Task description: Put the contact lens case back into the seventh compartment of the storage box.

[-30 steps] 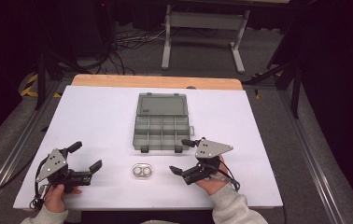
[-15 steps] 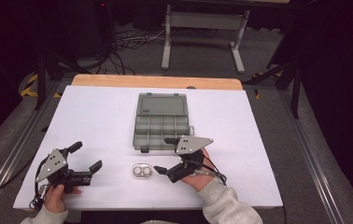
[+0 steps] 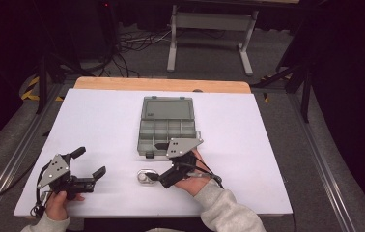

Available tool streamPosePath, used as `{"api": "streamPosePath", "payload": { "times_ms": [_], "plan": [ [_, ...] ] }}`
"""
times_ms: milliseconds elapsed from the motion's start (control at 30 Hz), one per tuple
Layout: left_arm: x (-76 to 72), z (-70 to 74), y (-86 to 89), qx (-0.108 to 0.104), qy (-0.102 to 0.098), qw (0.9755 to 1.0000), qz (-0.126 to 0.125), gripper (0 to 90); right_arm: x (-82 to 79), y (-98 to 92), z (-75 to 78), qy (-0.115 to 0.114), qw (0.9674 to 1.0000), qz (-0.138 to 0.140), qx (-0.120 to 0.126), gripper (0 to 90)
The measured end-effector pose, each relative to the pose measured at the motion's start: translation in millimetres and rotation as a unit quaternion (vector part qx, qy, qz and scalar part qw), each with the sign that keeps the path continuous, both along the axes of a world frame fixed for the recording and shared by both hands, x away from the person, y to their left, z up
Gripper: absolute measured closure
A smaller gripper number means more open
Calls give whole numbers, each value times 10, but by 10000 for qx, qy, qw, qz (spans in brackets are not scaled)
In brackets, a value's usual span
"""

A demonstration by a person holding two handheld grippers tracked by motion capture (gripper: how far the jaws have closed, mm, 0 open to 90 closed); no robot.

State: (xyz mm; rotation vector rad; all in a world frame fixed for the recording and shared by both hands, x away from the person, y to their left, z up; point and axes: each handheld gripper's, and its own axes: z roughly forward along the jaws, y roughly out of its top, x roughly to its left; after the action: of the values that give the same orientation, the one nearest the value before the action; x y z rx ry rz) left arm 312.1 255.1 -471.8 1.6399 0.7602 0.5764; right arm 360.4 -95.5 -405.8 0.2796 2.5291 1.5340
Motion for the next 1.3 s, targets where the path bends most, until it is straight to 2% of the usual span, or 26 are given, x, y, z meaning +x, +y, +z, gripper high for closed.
{"api": "streamPosePath", "payload": {
  "times_ms": [233, 367, 400, 467, 533, 600, 767, 933, 967, 1000, 1133, 1300],
  "plan": [
    [-2, 0, -1, 18, -3, 10000, -15, 4, 24, 168, -3, -13, 9998, 167, -109, 71],
    [-2, 0, -1, 17, 0, 10000, -14, 4, 41, 188, -21, 45, 9997, 214, -140, 72],
    [-1, 0, 0, 18, 0, 10000, -13, 4, 59, 199, -37, 149, 9993, 264, -203, 80],
    [0, 0, 1, 4, 5, 10000, -16, 4, 64, 200, -41, 195, 9992, 277, -211, 82],
    [1, -1, 0, 0, 4, 10000, -4, 4, 110, 198, -61, 552, 9975, 399, -177, 102],
    [-1, 0, -2, 24, -2, 10000, -5, 4, 142, 189, -79, 743, 9960, 439, -215, 117],
    [-1, -1, -5, 22, -4, 10000, 1, 4, 167, 193, -133, 866, 9936, 525, -509, 163],
    [-1, -2, -9, 22, -4, 10000, 5, 4, 164, 247, -202, 820, 9914, 551, -855, 191],
    [-1, -3, -11, 23, -4, 10000, 4, 5, 162, 271, -233, 814, 9900, 573, -1001, 200],
    [-1, -3, -13, 27, -2, 10000, 3, 5, 162, 271, -233, 814, 9900, 573, -1001, 200],
    [-1, -3, -16, 47, -4, 10000, -6, 5, 175, 296, -299, 824, 9868, 587, -1263, 211],
    [0, -4, -22, 60, -11, 10000, -7, 5, 197, 301, -342, 868, 9842, 593, -1425, 231]
  ]
}}
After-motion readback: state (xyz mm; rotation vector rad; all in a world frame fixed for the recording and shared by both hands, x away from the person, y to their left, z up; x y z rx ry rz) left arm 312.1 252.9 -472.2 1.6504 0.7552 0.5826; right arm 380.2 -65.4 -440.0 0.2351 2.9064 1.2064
